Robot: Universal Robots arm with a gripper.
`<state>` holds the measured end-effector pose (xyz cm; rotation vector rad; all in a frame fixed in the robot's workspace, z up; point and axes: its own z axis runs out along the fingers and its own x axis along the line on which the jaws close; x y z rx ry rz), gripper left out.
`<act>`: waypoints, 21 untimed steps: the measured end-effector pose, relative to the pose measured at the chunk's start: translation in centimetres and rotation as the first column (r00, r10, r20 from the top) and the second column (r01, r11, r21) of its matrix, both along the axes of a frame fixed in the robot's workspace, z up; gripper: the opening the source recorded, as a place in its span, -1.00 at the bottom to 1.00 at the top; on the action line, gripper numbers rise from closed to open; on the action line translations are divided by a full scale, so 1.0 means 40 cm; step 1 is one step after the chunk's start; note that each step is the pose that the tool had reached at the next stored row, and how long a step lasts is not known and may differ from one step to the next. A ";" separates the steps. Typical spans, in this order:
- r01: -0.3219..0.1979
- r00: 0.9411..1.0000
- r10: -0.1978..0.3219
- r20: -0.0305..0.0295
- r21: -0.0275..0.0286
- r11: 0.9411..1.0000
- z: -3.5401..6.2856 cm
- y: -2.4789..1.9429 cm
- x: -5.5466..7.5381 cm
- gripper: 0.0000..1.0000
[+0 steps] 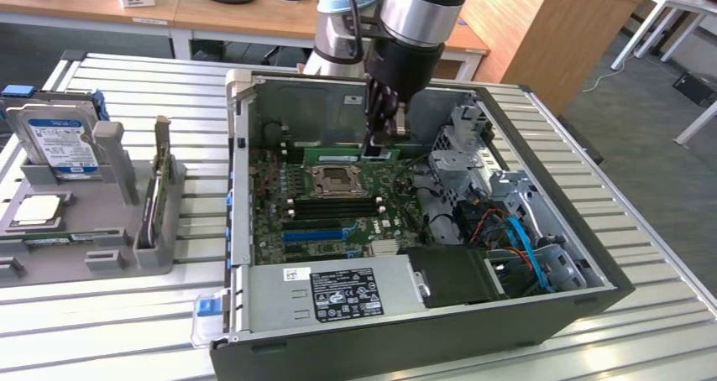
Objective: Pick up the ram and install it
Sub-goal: 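Insert the ram into the slot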
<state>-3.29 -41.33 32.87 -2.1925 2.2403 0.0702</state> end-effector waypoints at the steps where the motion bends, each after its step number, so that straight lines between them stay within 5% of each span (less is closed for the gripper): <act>1: 0.000 1.000 0.000 0.000 0.000 1.000 0.000 -0.002 0.000 -0.76; 21: 0.000 1.000 0.000 0.000 0.000 1.000 -0.014 -0.002 0.000 -0.76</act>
